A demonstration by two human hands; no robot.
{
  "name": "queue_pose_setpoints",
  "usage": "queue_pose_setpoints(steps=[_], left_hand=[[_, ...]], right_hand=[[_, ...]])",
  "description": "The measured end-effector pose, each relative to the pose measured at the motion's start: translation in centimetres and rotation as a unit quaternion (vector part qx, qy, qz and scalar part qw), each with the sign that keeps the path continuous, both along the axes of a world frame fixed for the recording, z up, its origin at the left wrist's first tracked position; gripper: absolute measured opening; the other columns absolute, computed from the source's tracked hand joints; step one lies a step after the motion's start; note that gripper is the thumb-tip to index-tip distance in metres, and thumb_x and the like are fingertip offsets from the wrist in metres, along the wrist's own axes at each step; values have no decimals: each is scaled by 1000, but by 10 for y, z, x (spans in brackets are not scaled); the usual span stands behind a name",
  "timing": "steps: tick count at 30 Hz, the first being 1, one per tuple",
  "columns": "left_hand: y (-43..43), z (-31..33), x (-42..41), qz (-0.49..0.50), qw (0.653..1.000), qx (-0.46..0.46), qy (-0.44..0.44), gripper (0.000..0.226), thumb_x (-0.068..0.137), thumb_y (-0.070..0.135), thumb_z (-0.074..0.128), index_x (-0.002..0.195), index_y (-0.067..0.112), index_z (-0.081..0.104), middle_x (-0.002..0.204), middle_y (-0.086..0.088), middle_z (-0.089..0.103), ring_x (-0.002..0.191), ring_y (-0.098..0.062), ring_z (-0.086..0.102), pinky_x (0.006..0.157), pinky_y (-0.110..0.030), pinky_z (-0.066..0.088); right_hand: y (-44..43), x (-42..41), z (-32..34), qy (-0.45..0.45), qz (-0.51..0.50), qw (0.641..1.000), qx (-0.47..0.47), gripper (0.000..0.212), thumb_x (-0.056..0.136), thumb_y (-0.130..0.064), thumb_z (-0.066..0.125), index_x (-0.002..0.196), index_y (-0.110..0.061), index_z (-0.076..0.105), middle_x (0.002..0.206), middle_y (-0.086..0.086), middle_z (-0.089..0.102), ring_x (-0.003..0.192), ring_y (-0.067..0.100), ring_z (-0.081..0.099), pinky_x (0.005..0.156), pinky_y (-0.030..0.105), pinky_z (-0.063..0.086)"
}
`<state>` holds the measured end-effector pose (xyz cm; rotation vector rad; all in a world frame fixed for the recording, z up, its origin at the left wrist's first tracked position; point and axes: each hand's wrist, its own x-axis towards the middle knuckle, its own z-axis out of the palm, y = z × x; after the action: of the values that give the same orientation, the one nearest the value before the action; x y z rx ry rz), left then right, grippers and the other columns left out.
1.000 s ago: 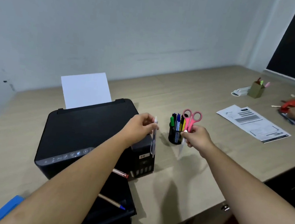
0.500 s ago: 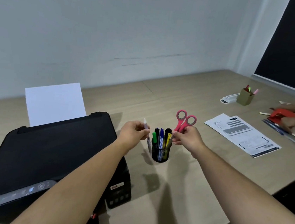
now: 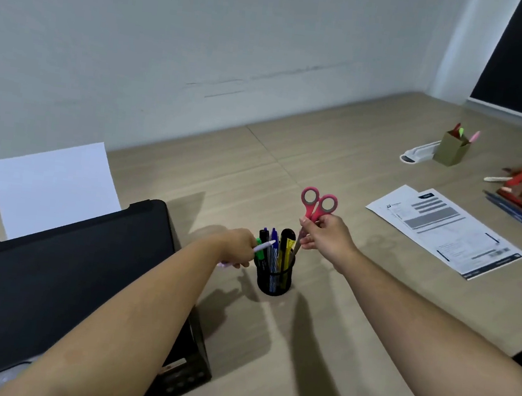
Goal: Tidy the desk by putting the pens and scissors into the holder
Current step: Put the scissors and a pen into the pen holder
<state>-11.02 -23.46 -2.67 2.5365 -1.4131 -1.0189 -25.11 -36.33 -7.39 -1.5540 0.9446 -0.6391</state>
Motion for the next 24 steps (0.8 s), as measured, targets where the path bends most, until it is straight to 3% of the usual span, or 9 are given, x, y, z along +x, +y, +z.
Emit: queue_pose_setpoints(steps=[2, 5, 7, 11, 13, 16, 18, 21, 24], left_hand=[[-8, -2, 3, -31, 999, 22, -19, 29, 90, 5, 54, 118, 0, 61, 109, -20, 70, 76, -21, 62, 72, -32, 50], [-13, -7, 4, -43, 999, -8, 4, 21, 87, 5, 61, 107, 7, 58, 105, -18, 71, 61, -19, 66, 54, -25, 53], [-16, -10, 7, -61, 997, -19, -37, 16, 85, 13, 67, 92, 11, 54, 93, -13, 73, 55, -18, 65, 47, -23, 47], [-23, -12, 11, -111, 985, -34, -128, 31, 75, 32, 77, 78, 12, 54, 64, 1, 59, 58, -18, 56, 50, -24, 41], [-27, -14, 14, -101, 987, -53, -112, 26, 74, 25, 79, 76, 10, 59, 66, -3, 61, 58, -16, 54, 54, -25, 43], [-31, -17, 20, -74, 990, -83, -84, 10, 79, 12, 72, 87, 5, 72, 93, -10, 73, 77, -18, 60, 67, -25, 47], [-31, -18, 21, -62, 990, -106, -73, 12, 80, 8, 68, 91, 6, 74, 97, -8, 71, 81, -17, 59, 71, -25, 46], [-29, -22, 23, -30, 988, -146, -46, 12, 75, 1, 67, 84, 8, 64, 86, -8, 63, 74, -19, 54, 62, -24, 46], [-30, -26, 21, -2, 985, -170, -27, 15, 71, 2, 73, 81, 8, 65, 74, 0, 57, 62, -14, 52, 45, -9, 38]], right_hand=[[-4, 1, -5, 4, -6, 1000, 1, 17, 90, -22, 60, 75, -15, 60, 72, 7, 64, 56, 16, 63, 62, 31, 58], [-5, 4, -9, 13, -7, 1000, -5, 16, 89, -24, 61, 76, -16, 61, 72, 6, 66, 59, 15, 65, 62, 28, 58], [-5, 9, -11, 11, -5, 1000, -2, 14, 88, -24, 63, 77, -16, 63, 71, 5, 66, 60, 15, 65, 62, 27, 57], [-3, 15, -17, 2, -1, 1000, 25, 15, 85, -25, 67, 85, -11, 67, 76, 8, 70, 62, 15, 65, 65, 27, 57], [-4, 16, -20, 16, 6, 1000, 25, 15, 83, -24, 69, 88, -10, 70, 74, 4, 70, 63, 12, 65, 62, 24, 55], [-5, 14, -25, 41, 20, 999, 19, 4, 80, -20, 73, 80, -17, 70, 71, -3, 70, 62, 7, 64, 56, 19, 50], [-6, 12, -28, 50, 21, 998, 13, 6, 79, -17, 73, 76, -21, 69, 72, -3, 70, 61, 6, 64, 53, 18, 48], [-5, 12, -32, 70, 20, 997, 3, 8, 79, -15, 72, 76, -21, 68, 74, -1, 71, 65, 10, 66, 52, 20, 47], [-4, 15, -39, 119, 26, 992, -27, 8, 78, -19, 73, 75, -23, 67, 70, -5, 68, 68, 12, 67, 59, 23, 47]])
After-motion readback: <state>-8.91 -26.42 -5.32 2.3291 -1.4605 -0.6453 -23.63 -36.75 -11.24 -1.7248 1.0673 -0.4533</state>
